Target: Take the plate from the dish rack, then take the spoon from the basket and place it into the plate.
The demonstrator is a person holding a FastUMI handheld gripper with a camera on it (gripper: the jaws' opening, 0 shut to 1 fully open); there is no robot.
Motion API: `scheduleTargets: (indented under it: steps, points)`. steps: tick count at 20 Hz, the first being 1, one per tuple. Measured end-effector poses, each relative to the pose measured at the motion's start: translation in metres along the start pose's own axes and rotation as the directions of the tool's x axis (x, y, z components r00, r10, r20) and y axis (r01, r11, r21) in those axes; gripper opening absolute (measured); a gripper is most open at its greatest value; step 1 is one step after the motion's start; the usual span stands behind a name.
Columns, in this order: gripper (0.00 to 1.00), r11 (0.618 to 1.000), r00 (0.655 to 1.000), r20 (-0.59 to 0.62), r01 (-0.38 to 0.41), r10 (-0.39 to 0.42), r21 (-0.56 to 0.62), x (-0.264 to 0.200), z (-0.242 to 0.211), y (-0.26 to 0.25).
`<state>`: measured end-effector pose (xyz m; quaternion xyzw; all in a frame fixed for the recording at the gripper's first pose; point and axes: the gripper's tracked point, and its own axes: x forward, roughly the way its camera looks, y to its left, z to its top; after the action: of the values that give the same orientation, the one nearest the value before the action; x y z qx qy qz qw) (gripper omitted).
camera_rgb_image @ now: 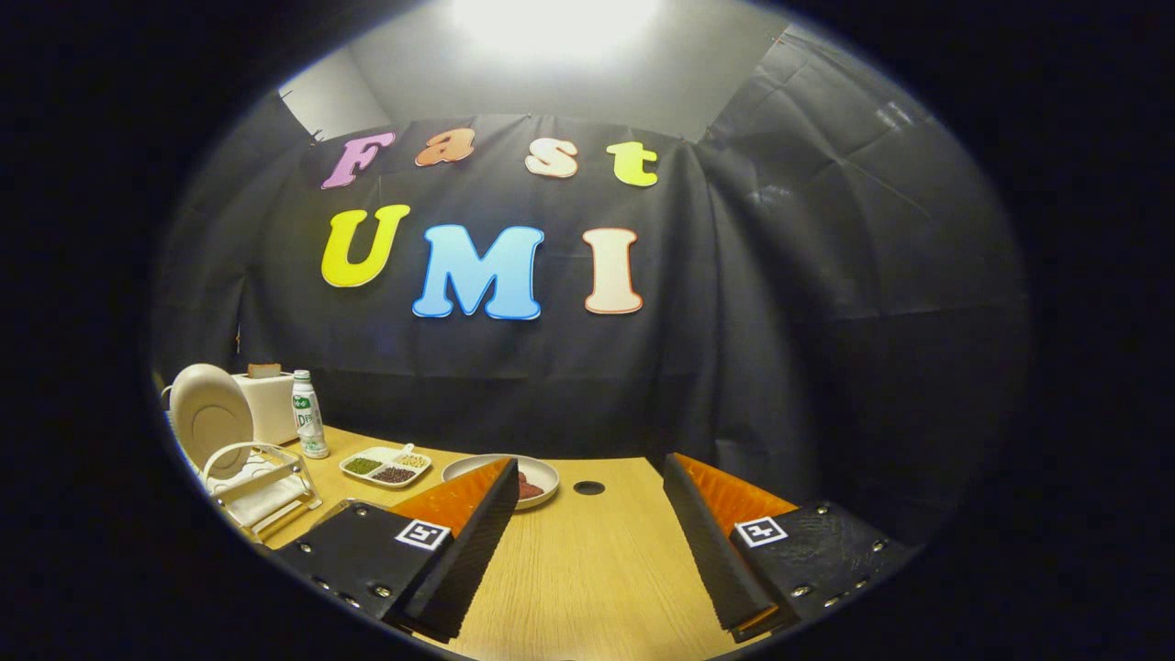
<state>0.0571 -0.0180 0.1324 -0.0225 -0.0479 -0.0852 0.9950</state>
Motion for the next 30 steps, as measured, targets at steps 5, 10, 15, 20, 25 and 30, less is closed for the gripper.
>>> scheduleTargets:
  steps: [5, 10, 15, 20, 25, 30]
  points:
    - [0.97, 0.998, 0.998, -0.008, 0.066, -0.066, -0.005, -0.042, 0.060, 0.028]
    - [0.97, 0.999, 0.999, 0.017, 0.047, -0.046, -0.004, -0.074, 0.114, 0.093]
    - [0.97, 0.998, 0.998, 0.033, -0.056, 0.055, 0.004, -0.093, 0.140, 0.172]
    - [0.97, 0.988, 0.989, 0.035, -0.147, 0.146, 0.043, -0.104, 0.148, 0.241]
    - [0.97, 0.977, 0.980, 0.017, -0.200, 0.199, 0.077, -0.101, 0.142, 0.298]
    - [0.97, 0.973, 0.978, -0.031, -0.204, 0.208, 0.107, -0.091, 0.120, 0.340]
